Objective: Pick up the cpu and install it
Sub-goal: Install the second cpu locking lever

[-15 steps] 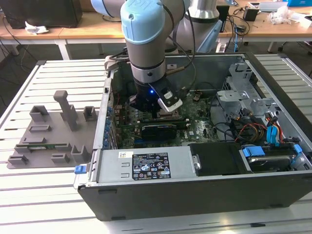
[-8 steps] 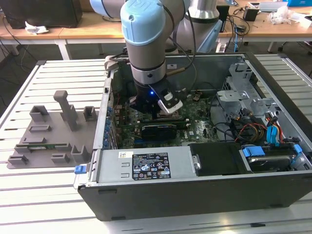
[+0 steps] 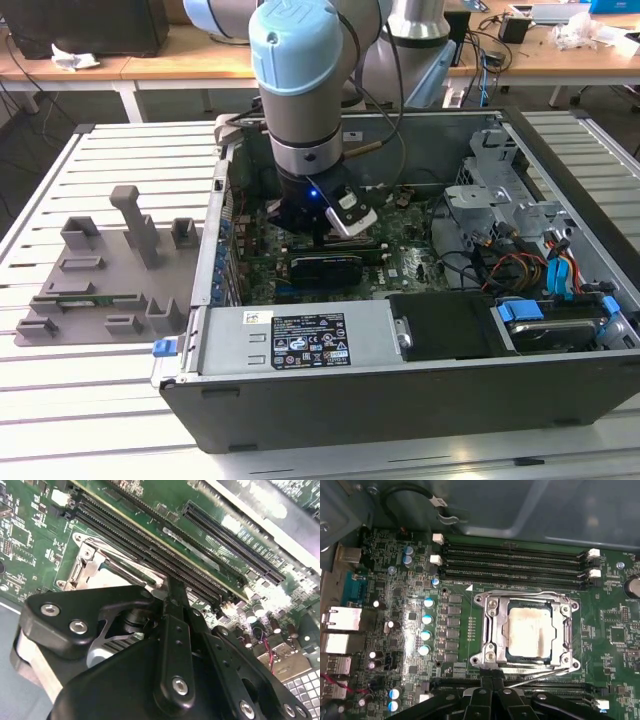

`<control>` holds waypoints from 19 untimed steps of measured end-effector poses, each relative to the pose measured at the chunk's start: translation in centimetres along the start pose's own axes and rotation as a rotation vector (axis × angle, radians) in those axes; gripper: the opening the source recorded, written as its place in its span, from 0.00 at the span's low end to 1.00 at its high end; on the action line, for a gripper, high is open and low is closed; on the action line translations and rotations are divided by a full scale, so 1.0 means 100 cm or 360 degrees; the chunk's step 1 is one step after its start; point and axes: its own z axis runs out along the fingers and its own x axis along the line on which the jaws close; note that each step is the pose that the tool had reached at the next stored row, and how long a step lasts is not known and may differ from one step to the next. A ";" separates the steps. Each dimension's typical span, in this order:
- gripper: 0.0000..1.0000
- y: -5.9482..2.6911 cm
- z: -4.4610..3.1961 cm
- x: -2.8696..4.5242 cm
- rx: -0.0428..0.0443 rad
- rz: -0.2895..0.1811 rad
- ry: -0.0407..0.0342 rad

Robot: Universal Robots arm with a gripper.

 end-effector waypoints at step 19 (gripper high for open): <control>0.11 -0.0059 0.0077 0.0088 -0.0120 0.0052 -0.0016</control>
